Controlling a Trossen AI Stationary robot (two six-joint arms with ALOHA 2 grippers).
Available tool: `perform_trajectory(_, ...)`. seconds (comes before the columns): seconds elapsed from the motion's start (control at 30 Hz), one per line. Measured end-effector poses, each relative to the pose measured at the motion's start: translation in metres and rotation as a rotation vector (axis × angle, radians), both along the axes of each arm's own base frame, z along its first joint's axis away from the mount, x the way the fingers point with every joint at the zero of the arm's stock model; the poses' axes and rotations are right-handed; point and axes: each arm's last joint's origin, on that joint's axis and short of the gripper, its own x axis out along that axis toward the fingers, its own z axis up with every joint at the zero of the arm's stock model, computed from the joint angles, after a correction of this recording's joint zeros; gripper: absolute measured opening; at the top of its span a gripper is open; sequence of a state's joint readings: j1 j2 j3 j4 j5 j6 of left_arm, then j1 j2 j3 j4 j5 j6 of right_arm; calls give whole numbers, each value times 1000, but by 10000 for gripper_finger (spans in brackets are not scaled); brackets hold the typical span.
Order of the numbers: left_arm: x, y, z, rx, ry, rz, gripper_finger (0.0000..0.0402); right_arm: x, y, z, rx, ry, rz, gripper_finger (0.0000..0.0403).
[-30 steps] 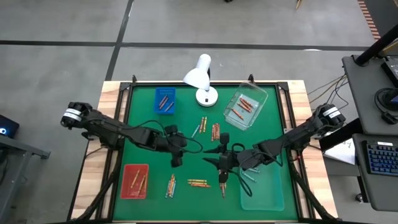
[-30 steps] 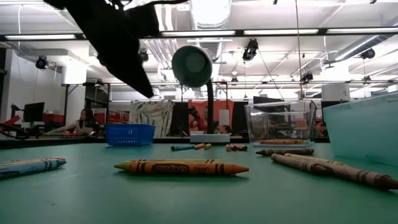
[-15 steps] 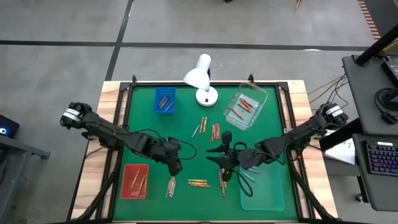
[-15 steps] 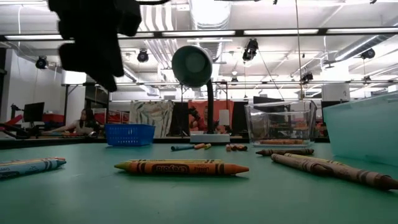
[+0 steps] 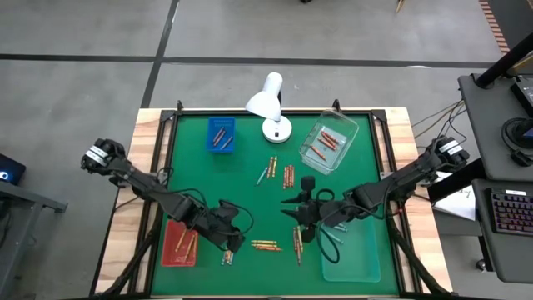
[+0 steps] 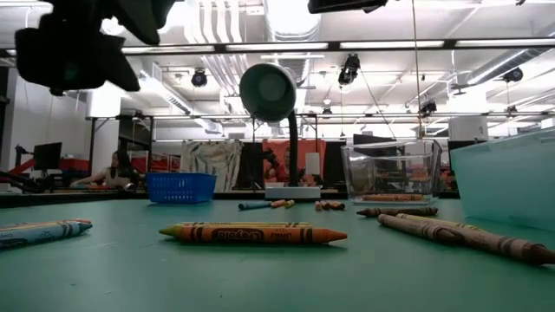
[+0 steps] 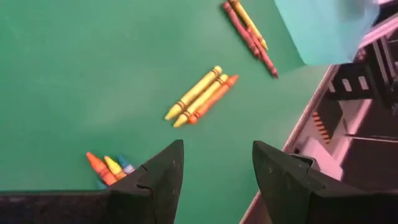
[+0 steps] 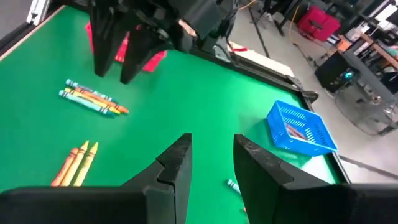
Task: Sort crayons
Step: Put the yellow crayon into the red bin
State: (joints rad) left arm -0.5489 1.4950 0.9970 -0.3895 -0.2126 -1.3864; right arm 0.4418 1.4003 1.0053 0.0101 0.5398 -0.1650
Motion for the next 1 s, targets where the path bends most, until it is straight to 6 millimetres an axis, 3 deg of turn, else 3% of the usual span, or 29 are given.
perform_trajectory(0.23,5,-6,-9,67,-14,-50,174,0,4,-2,18,8,29,107)
perform_trajectory(0.6,24,-16,-29,572,-175,-604,174,0,5,-2,18,5,30,107)
perform_trajectory(0.83,36,-12,-34,786,-229,-699,173,0,5,-2,24,5,27,107)
perform_trajectory(1.0,41,-11,-40,828,-237,-724,164,-1,5,-3,28,7,25,107)
